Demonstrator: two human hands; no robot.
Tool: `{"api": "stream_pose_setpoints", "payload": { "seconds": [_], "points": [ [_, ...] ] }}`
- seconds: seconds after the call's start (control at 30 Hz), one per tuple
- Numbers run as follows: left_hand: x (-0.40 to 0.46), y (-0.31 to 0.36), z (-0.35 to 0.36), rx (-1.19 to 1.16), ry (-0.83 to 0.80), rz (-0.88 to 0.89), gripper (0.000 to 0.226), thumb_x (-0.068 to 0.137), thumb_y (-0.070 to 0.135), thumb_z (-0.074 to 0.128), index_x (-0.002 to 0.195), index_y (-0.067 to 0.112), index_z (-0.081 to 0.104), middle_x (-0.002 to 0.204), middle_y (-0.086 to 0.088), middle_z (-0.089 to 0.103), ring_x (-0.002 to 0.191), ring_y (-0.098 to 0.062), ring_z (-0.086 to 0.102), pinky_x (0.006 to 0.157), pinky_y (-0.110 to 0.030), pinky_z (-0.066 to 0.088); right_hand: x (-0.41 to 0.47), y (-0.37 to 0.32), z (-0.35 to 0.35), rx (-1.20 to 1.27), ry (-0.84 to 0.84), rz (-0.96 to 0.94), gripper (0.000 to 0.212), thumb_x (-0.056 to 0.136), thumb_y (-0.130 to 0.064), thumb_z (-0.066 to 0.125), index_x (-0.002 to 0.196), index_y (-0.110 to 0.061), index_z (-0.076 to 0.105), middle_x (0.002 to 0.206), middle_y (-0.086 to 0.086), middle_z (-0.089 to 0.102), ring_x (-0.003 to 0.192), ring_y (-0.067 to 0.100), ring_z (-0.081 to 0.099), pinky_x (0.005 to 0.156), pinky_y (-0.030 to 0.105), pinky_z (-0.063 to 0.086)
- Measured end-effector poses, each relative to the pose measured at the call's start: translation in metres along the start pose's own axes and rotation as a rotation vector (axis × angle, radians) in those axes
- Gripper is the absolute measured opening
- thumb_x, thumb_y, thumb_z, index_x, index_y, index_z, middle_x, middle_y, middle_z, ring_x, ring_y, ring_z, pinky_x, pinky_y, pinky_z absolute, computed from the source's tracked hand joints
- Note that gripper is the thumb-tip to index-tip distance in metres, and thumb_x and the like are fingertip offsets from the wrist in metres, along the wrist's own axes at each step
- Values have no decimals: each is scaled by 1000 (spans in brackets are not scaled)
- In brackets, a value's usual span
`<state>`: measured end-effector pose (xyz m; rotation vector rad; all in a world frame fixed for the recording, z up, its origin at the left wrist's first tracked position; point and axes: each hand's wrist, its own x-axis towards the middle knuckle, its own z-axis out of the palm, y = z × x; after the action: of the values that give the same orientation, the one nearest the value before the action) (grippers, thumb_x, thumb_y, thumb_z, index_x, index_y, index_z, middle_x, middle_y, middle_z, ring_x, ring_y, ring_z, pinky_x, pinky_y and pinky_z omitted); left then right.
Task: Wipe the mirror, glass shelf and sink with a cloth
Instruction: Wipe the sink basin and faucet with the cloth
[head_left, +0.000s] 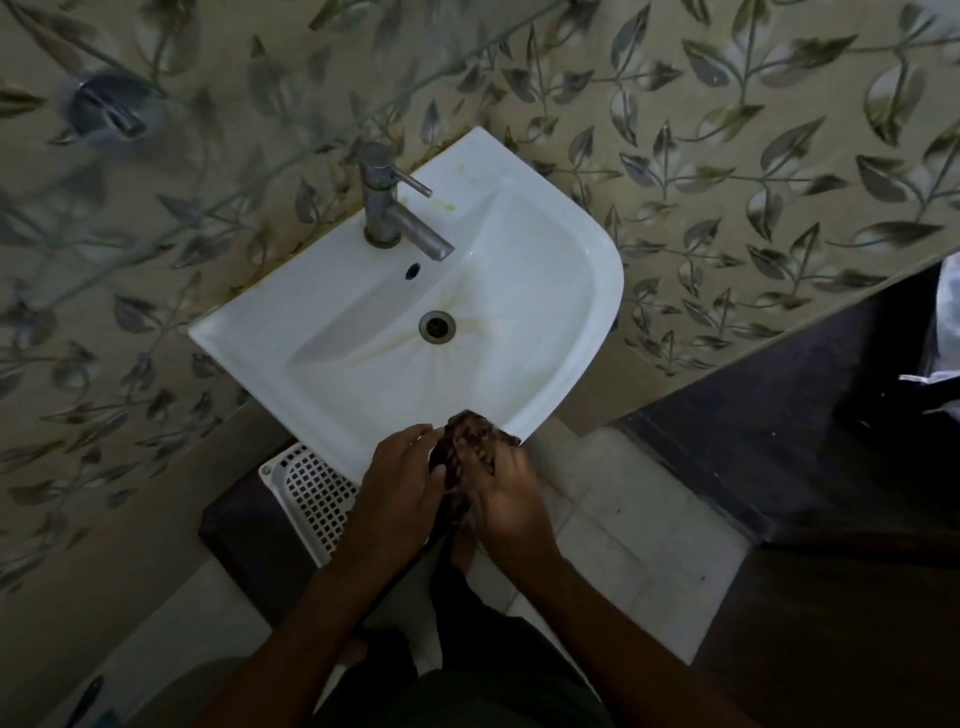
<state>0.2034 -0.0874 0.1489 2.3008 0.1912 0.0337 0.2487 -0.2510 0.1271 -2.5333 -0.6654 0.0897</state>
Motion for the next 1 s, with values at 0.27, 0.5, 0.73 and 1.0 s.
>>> {"api": "stream_pose_setpoints", "payload": {
  "seconds": [0.27,0.5,0.73,1.0],
  "points": [
    [2,2,2,2,0,33,52,97,41,39,141,16,52,143,-1,49,135,-12,41,115,-26,31,67,68,-29,-238,130,67,42,87,-2,63,128,-7,63,115,20,60,104,34,51,84,39,53],
    [27,8,1,17,-33,29,53,98,33,49,147,13,45,148,-6,46,138,-19,40,114,-28,29,88,83,-32,-279,159,141,41,93,-6,59,134,-8,58,126,20,57,112,35,49,92,42,52],
    [54,6,1,54,-72,12,57,96,35,46,148,13,42,150,-10,45,139,-24,41,114,-31,30,50,55,-30,-162,137,77,43,94,-7,62,136,-8,58,131,19,55,117,30,45,99,36,48],
    [75,17,10,32,-100,41,54,100,28,54,150,14,40,154,-8,41,143,-22,35,115,-28,24,95,88,-53,-148,171,157,35,94,-7,55,128,-5,62,129,20,55,117,29,43,99,43,51]
  ]
}}
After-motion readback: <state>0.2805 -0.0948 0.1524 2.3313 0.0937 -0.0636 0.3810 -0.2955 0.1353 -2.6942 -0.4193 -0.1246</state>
